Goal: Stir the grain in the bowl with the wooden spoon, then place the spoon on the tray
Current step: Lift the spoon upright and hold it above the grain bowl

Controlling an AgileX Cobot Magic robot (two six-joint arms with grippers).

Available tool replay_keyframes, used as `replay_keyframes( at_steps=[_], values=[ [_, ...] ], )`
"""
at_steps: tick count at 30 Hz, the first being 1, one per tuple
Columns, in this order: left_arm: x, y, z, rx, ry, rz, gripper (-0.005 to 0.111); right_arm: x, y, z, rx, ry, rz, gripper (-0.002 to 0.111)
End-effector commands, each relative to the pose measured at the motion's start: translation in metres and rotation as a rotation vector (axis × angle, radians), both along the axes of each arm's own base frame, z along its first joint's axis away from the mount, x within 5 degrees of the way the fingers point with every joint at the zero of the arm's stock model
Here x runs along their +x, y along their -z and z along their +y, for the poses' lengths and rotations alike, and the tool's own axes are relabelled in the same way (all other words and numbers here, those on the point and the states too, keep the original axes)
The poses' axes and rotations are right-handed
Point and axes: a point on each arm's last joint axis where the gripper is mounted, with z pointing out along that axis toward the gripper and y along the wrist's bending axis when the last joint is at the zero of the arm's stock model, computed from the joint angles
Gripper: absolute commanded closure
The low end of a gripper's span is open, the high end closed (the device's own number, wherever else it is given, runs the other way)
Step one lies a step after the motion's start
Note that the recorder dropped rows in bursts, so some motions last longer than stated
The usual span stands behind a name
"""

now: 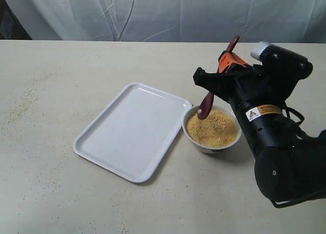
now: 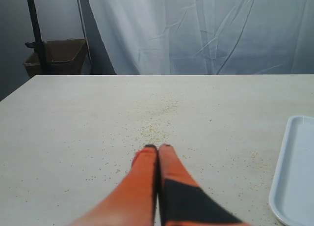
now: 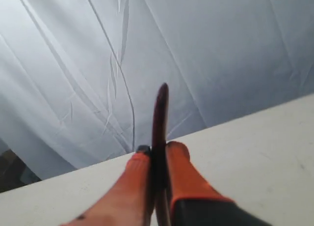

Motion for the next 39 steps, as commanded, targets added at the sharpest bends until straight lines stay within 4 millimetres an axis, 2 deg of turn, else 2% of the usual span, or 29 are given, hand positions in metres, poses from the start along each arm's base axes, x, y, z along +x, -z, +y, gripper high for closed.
replay_keyframes(
  at_steps=[1,9,13,18,23,25,27,30,32,36,39],
  values=[
    [0.000,0.000,0.000,0.004,-0.004,-0.001,0.107,0.001,-0.005,-0.002,-0.275,0.022,-0.060,0.109],
    [0.000,0.000,0.000,0.005,-0.004,-0.001,0.107,0.004,0.026,0.002,-0.407,0.002,0.041,0.109],
    [0.000,0.000,0.000,0.005,-0.004,-0.001,0.107,0.004,0.045,0.010,-0.374,-0.079,0.072,0.109],
    [0.000,0.000,0.000,0.005,-0.004,-0.001,0.107,0.004,0.038,0.014,-0.289,-0.110,0.025,0.109],
    [0.000,0.000,0.000,0.005,-0.004,-0.001,0.107,0.004,0.015,0.002,-0.262,0.008,-0.004,0.109],
    [0.000,0.000,0.000,0.005,-0.004,-0.001,0.107,0.004,0.018,-0.003,-0.306,0.055,0.017,0.109],
    [0.000,0.000,0.000,0.005,-0.004,-0.001,0.107,0.005,0.032,-0.002,-0.359,0.052,0.052,0.109],
    [0.000,0.000,0.000,0.005,-0.004,-0.001,0.107,0.011,0.051,0.009,-0.403,-0.006,0.069,0.109],
    [0.000,0.000,0.000,0.005,-0.004,-0.001,0.107,0.012,0.046,0.021,-0.413,-0.090,0.018,0.109],
    [0.000,0.000,0.000,0.005,-0.004,-0.001,0.107,0.012,0.021,0.012,-0.367,0.002,-0.017,0.109],
    [0.000,0.000,0.000,0.005,-0.004,-0.001,0.107,0.010,0.008,0.020,-0.361,-0.087,-0.068,0.109]
  ],
)
